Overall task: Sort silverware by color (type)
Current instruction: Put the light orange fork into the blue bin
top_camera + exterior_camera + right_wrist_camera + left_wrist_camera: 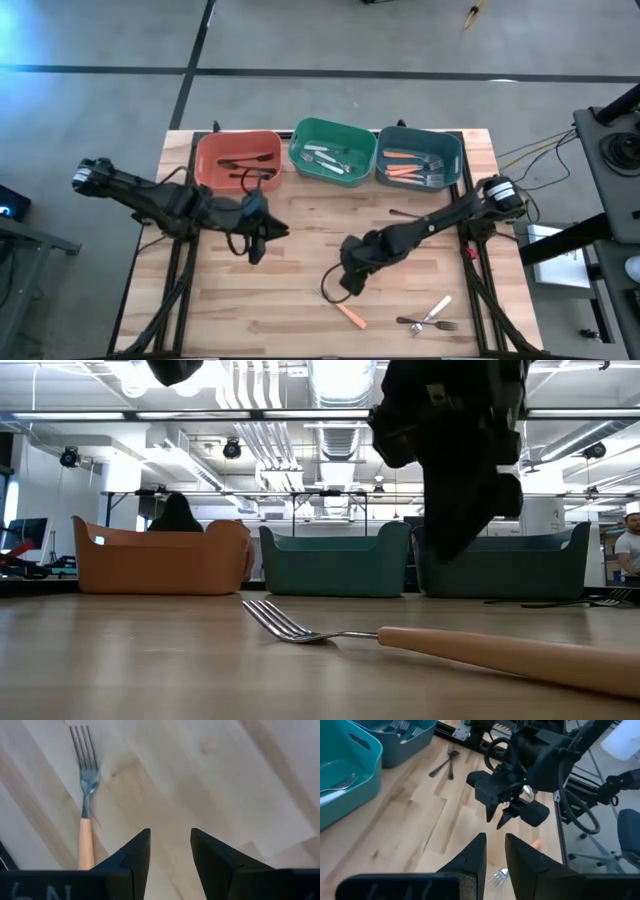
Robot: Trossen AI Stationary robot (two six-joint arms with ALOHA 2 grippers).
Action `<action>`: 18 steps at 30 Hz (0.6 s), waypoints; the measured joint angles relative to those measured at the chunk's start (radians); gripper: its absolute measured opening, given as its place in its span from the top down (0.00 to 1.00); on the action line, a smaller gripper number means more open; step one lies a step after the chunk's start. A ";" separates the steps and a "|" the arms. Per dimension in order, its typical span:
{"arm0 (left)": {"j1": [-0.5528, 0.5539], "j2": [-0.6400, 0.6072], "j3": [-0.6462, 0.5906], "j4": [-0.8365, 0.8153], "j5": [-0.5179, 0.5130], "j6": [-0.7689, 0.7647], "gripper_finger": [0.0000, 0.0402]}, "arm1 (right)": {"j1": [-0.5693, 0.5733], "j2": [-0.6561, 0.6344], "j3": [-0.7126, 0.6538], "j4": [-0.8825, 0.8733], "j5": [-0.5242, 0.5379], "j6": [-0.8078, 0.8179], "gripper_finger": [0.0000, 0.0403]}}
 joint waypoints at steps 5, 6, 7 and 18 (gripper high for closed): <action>-0.012 0.000 0.001 -0.003 -0.004 0.003 0.87 | 0.036 0.054 0.053 0.022 0.011 0.090 0.67; -0.013 0.000 0.003 -0.006 -0.003 0.009 0.87 | 0.042 0.071 0.075 0.020 0.011 0.102 0.67; -0.013 0.000 0.007 -0.007 -0.002 0.013 0.87 | 0.049 0.089 0.099 0.019 0.012 0.114 0.67; -0.045 0.000 0.098 -0.048 0.097 0.170 0.87 | 0.084 0.342 0.474 -0.212 0.011 0.140 0.67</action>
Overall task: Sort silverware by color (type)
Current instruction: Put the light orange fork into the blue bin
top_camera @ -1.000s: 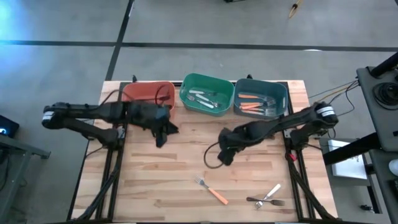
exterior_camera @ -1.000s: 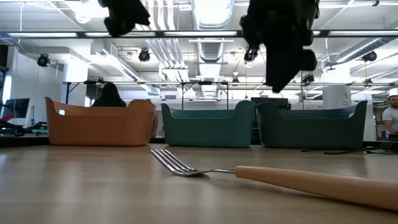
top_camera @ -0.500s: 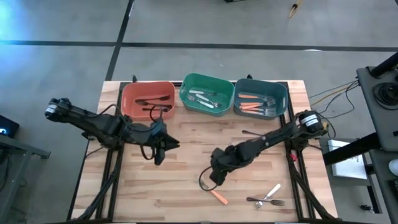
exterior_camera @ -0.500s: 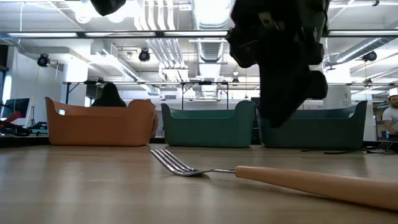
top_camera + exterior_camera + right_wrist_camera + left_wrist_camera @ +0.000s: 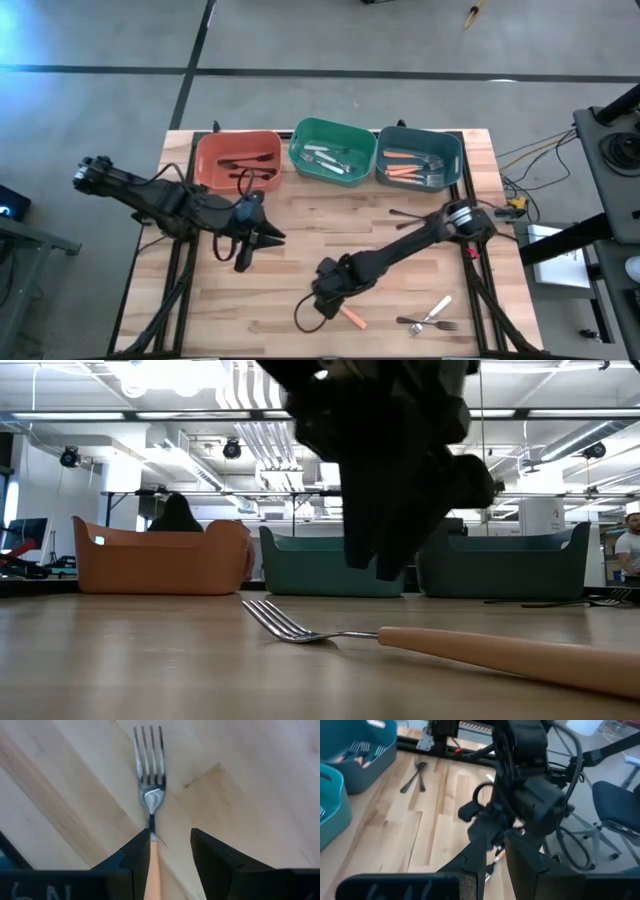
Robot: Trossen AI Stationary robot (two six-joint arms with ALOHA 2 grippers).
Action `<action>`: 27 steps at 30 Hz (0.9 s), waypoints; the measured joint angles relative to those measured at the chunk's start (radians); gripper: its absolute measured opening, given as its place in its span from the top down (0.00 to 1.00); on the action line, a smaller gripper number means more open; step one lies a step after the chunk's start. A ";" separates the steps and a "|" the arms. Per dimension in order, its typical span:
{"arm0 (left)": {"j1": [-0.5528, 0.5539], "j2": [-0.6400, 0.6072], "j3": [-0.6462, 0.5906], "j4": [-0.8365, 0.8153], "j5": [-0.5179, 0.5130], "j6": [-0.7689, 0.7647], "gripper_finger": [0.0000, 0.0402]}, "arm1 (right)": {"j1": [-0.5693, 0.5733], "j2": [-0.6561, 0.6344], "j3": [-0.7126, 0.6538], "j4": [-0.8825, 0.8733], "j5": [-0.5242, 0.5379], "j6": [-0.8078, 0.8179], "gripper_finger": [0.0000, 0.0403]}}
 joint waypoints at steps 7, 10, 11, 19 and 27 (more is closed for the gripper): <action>-0.040 0.000 0.072 -0.079 -0.001 0.026 0.87 | 0.024 0.146 0.244 -0.183 -0.002 -0.037 0.67; -0.058 -0.001 0.093 -0.115 -0.003 0.026 0.87 | 0.027 0.193 0.323 -0.253 -0.001 -0.049 0.67; -0.065 -0.001 0.095 -0.116 -0.003 0.026 0.87 | 0.027 0.206 0.339 -0.262 0.000 -0.051 0.67; -0.100 0.001 0.086 -0.115 -0.013 -0.002 0.87 | 0.029 0.264 0.374 -0.271 -0.002 -0.079 0.67; -0.111 0.022 0.085 -0.111 -0.014 -0.009 0.87 | 0.029 0.266 0.348 -0.278 -0.001 -0.091 0.67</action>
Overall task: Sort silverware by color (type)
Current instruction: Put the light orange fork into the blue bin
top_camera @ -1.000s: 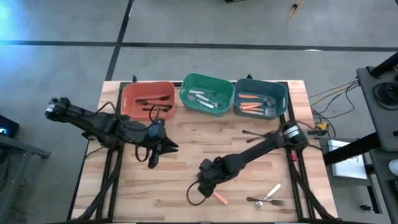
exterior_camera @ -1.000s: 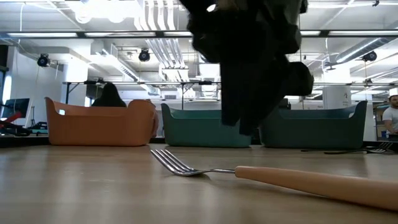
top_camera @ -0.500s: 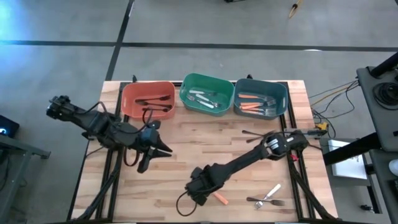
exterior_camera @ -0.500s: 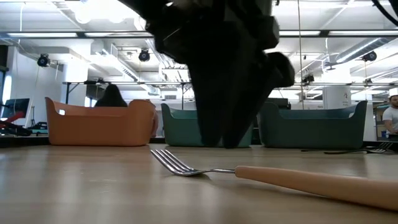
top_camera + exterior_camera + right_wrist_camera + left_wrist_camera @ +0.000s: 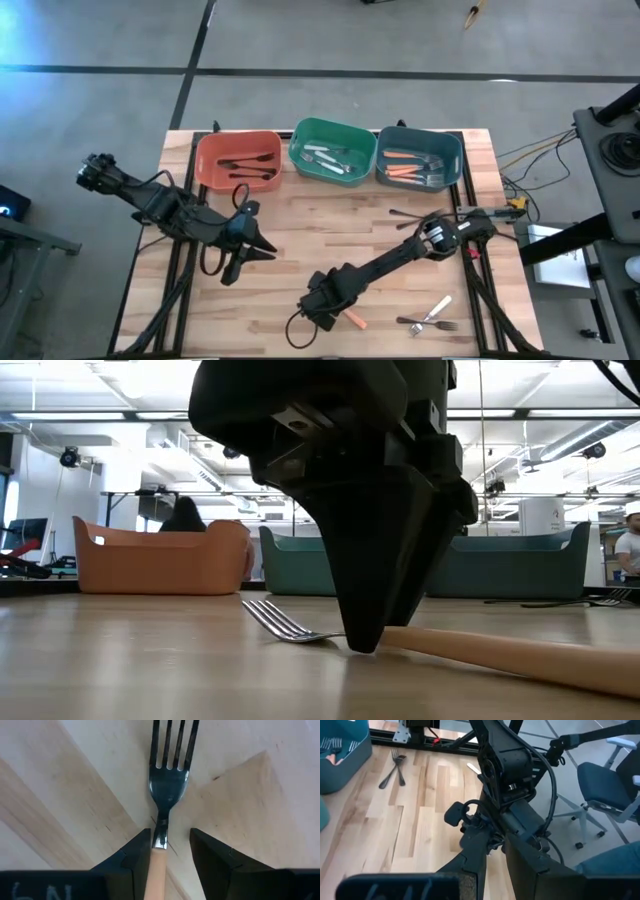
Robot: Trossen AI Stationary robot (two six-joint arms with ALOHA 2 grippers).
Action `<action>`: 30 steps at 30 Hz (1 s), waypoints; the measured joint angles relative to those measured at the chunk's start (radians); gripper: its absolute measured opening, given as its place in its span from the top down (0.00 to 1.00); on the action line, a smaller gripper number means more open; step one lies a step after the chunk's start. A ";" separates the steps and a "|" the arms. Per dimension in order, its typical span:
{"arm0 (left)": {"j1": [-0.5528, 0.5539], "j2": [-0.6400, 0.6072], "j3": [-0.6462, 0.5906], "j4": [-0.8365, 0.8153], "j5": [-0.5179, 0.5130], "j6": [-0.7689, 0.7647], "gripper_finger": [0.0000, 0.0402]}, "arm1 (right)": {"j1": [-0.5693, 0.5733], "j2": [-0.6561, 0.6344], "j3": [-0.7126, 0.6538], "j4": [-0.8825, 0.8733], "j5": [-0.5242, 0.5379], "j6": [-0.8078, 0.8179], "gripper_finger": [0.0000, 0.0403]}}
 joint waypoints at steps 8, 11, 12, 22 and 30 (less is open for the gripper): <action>-0.003 0.021 0.000 0.000 0.000 0.000 0.87 | -0.002 -0.002 -0.018 -0.004 0.003 -0.015 0.89; -0.004 0.025 0.000 0.000 0.000 0.000 0.87 | -0.003 -0.002 -0.029 -0.001 0.002 -0.025 0.95; -0.005 0.025 0.000 0.000 0.000 0.000 0.87 | -0.003 -0.003 -0.029 -0.004 0.002 -0.025 0.95; -0.006 0.024 0.000 -0.001 -0.001 0.003 0.87 | -0.019 -0.153 -0.008 -0.059 0.152 -0.110 0.96; -0.006 0.024 0.001 0.011 -0.078 0.035 0.87 | -0.102 -0.314 -0.010 -0.262 0.407 -0.196 0.97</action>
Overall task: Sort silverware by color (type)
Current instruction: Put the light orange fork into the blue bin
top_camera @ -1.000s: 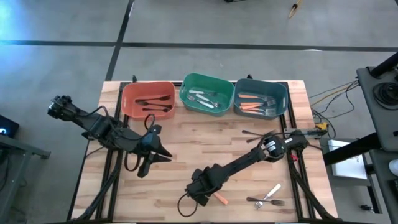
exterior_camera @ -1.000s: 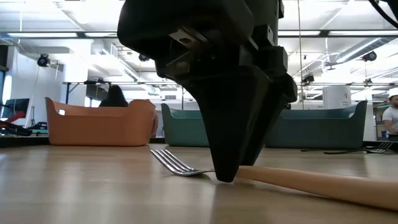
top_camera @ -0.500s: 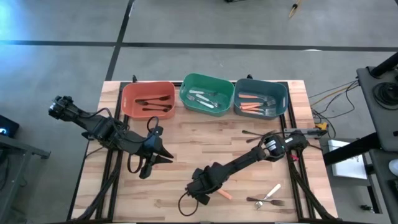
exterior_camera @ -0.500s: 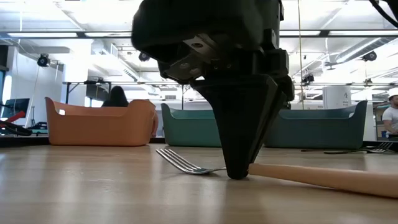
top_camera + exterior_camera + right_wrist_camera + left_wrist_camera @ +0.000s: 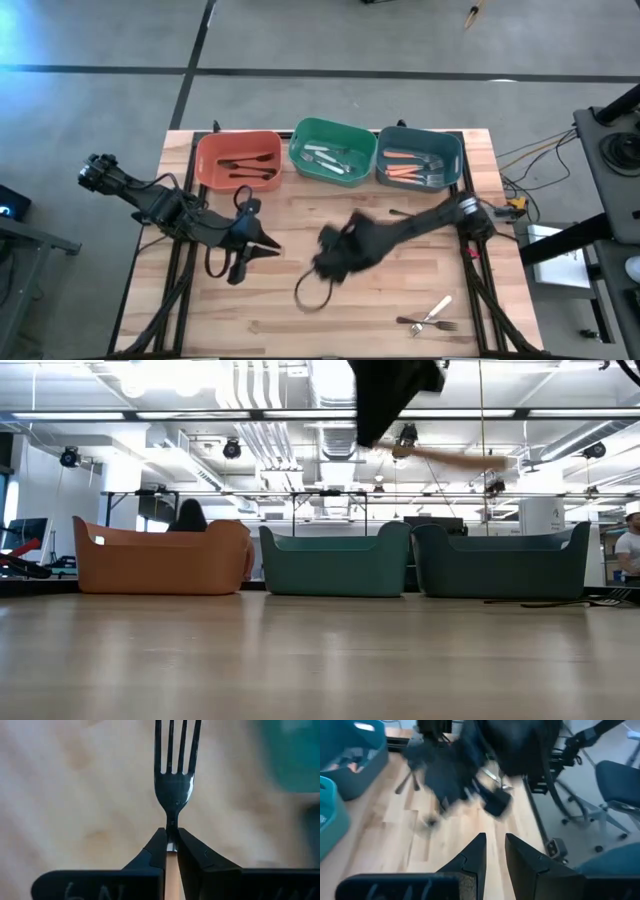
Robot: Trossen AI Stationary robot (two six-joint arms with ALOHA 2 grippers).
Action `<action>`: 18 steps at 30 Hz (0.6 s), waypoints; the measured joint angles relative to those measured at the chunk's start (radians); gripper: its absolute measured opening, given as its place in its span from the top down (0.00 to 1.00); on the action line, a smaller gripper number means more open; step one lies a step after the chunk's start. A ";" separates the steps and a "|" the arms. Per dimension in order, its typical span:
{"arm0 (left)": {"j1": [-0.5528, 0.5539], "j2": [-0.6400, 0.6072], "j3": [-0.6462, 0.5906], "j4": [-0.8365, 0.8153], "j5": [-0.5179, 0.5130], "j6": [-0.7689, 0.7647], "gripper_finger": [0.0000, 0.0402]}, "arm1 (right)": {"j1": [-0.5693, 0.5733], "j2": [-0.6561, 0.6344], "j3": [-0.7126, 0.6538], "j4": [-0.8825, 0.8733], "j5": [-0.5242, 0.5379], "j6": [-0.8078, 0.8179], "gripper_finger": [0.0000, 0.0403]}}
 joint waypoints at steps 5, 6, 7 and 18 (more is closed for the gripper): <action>0.000 0.000 0.000 0.017 -0.100 0.023 0.87 | -0.101 -0.139 -0.022 -0.195 0.148 -0.080 0.97; 0.001 0.000 0.000 0.020 -0.127 0.030 0.87 | -0.125 -0.168 -0.032 -0.208 0.169 -0.110 0.97; 0.001 0.000 0.000 0.026 -0.157 0.033 0.87 | -0.153 -0.206 -0.049 -0.208 0.183 -0.143 0.97; 0.031 0.002 0.009 0.099 -0.585 0.027 0.87 | -0.579 -0.637 -0.532 -0.021 0.173 -0.500 0.97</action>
